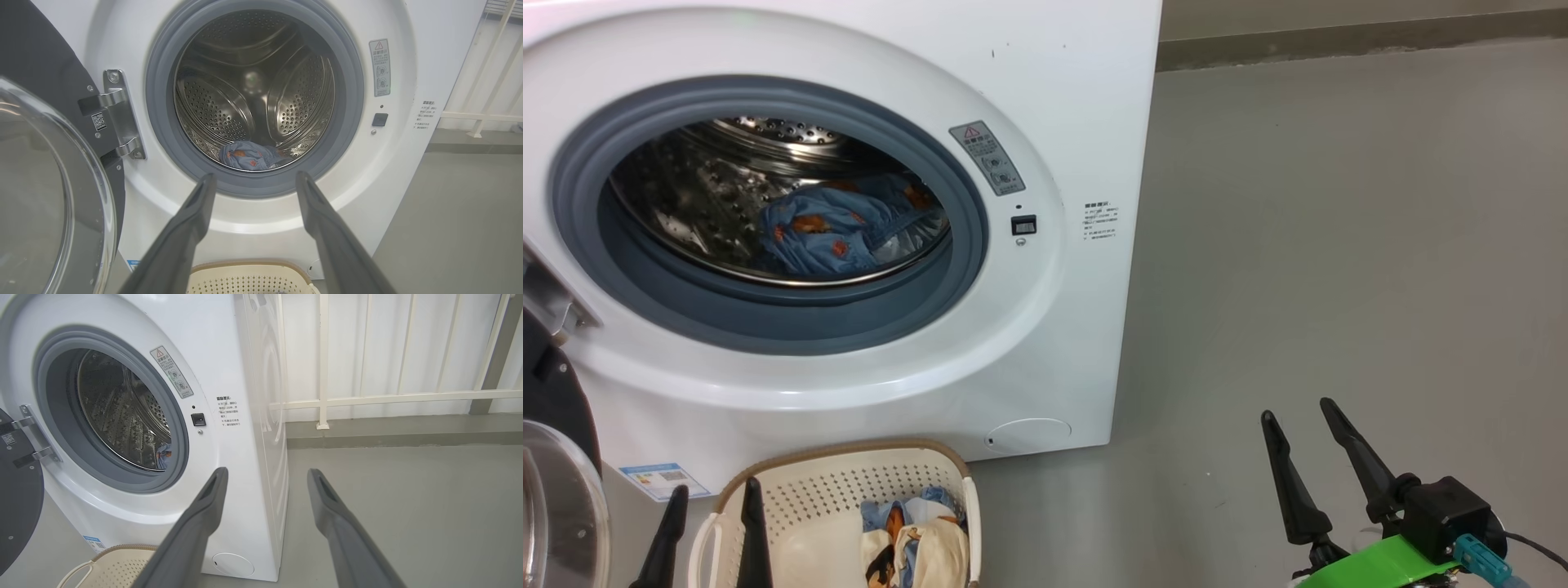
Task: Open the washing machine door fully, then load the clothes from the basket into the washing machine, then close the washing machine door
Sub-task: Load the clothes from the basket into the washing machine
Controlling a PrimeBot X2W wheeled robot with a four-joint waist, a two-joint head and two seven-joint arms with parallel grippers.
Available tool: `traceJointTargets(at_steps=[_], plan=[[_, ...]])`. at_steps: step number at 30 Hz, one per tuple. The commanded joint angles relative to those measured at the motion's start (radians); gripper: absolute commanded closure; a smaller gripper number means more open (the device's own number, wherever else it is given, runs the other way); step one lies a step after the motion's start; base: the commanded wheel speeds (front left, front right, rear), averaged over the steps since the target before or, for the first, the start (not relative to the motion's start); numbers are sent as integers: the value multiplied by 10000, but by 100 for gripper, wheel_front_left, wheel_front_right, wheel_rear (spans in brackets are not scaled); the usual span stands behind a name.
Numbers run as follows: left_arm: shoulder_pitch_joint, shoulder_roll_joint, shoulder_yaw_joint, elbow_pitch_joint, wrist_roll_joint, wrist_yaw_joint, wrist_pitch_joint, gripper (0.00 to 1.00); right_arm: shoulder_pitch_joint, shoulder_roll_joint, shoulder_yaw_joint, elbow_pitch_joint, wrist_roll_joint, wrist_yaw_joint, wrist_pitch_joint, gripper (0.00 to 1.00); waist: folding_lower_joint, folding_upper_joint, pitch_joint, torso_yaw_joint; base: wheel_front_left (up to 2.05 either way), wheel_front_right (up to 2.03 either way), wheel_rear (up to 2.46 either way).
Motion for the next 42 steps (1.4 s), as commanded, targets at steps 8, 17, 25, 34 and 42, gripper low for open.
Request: traceJointTargets(at_steps=[8,17,25,34,42], plan=[[31,32,253,-111,84,143,-63,0,-48,-62,278,-266,-102,29,-48,0,0,0,-15,16,0,0,0],[139,24,179,-45,-22,242,-63,0,-120,-97,308,-218,-102,29,-48,0,0,0,-59,-8,0,0,0],[134,22,136,-8,-80,315,-63,0,-118,-90,275,-222,-87,29,-48,0,0,0,-71,28,0,0,0],[152,21,50,44,-161,360,-63,0,-150,-80,329,-167,-68,29,-48,0,0,0,-87,78,0,0,0],[140,21,9,50,-200,387,-63,0,-182,-77,326,-107,-37,29,-48,0,0,0,-105,109,0,0,0]])
